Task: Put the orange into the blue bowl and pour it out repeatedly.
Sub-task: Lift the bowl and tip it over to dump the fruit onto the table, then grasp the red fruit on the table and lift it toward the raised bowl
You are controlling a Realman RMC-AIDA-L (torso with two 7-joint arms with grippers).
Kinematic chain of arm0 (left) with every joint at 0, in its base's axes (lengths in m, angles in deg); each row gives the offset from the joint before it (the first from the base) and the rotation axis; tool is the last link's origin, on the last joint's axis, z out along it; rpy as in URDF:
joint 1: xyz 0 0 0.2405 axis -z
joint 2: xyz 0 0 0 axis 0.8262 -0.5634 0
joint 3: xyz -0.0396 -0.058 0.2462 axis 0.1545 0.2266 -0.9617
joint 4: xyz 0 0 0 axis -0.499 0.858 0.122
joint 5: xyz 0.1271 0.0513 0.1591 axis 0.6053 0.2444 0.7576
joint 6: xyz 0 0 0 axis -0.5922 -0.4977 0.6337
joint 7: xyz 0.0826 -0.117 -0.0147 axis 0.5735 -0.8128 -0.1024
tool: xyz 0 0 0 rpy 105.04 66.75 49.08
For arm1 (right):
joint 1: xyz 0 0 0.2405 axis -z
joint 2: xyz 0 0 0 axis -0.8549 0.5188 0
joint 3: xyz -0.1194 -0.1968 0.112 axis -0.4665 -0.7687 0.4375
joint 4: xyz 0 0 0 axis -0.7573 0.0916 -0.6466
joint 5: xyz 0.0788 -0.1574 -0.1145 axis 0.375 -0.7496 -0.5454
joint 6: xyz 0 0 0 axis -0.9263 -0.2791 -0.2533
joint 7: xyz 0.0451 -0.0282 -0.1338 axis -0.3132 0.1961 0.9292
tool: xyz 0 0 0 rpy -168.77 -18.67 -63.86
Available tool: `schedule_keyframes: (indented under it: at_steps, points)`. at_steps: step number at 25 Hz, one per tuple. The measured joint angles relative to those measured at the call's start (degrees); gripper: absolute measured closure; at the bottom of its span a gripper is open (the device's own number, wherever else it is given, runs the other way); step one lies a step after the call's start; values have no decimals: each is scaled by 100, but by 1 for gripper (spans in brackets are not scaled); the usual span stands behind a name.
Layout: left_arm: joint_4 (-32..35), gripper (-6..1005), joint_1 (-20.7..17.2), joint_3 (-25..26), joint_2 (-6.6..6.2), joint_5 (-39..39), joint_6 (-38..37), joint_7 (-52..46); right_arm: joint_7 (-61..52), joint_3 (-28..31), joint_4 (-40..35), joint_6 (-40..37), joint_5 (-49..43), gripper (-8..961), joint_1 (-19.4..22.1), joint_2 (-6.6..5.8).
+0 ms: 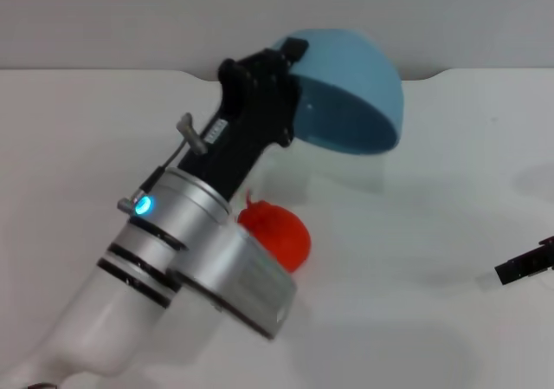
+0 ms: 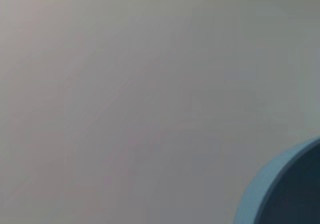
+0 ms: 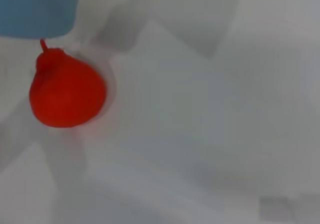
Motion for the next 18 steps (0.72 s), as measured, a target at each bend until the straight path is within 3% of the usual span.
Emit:
schedule_keyframes:
  at_steps: [4,7,9,10,11,13,16,18]
  points:
    - [671,999,42,109,-23,-1431,-228,-25,0,-28,1,84,15,419,-18,0]
    - [1673,999,-41,810,-75,-2681,-1298,85,1,-88,12,150,18,416,-48,0]
    - [2212,999,-169,1546,-76,-3267,-2419,157,5,-101,14,167,21,414,-79,0]
    - [2628,999,-241,2694,-76,-3994,-4216,82,7,-104,15,178,33,413,-114,4]
    - [2628,999,-241,2694,-76,-3994,-4216,82,7,-104,15,178,33,412,-114,4]
    - [2698,1000,-142,3753,-98,-4507,-6015,-340,10,-106,16,216,38,410,-130,6]
    - [2363,1000,285,5322,-156,-4479,-8310,-1657,53,-143,18,302,84,407,-168,19]
    - [1997,1000,736,6396,-197,-3907,-9727,-2628,117,-245,18,402,252,405,-181,22]
